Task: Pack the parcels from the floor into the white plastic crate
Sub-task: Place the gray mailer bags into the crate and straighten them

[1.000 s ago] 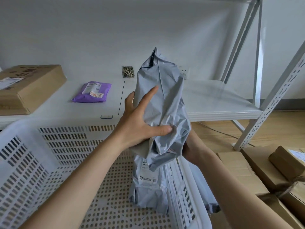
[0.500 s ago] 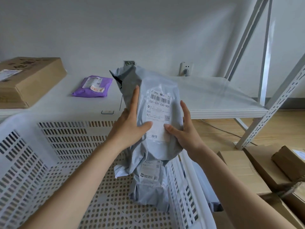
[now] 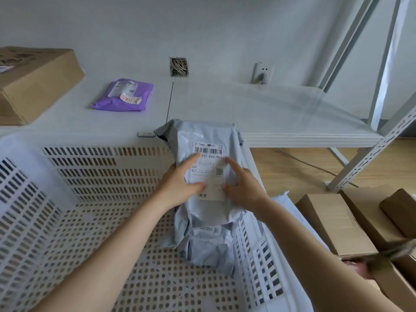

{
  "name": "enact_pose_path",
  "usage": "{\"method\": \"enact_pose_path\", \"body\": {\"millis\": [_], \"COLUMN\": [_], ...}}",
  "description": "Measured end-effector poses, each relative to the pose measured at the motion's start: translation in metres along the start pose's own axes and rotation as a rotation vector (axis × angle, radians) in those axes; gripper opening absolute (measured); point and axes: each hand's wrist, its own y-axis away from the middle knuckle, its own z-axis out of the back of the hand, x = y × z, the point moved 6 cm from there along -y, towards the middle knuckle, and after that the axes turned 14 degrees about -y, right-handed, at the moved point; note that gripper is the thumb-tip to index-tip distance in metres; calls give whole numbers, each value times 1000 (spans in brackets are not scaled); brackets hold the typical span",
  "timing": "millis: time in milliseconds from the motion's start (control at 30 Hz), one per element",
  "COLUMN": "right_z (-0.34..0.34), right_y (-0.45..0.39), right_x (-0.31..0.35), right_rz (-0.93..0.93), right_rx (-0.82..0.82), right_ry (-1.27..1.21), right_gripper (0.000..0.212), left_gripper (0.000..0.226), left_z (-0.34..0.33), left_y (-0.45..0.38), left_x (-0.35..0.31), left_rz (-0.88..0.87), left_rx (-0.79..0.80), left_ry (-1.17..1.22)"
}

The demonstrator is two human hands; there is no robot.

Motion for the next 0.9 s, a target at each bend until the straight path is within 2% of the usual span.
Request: {"method": "enact_pose_path", "body": {"millis": [100,267,467,600,667,800,900], "right_z": [-9,-21,-28,-29,-29,-30,-20], "right_y": [-3,0,-12,-19,-18,-4,9], "right_x": [-13,-35,-38,-30,-27,-22,-9], "right_rz": [-87,-184,-240,-176,-163,-109,12], "right_rx": [26,18,97,96,111,124,32], "right_ry": [115,220,386,549,615,653,599], "right_gripper": [73,43,42,34,34,39,42], "left_gripper": [81,75,77,82,81,76,68], "left_z": [-20,-47,-60,-64,-63,-58,-50], "left_y": [-1,-3,-19,-27,-26,-16,-9], "left_x": [13,36,48,54,55,47,33], "left_rz": [43,119,184,234,245,229,210], "left_rx": [63,78,61,121,102,28,7], "left_ry": [46,27,62,148,139,-79,-340]}}
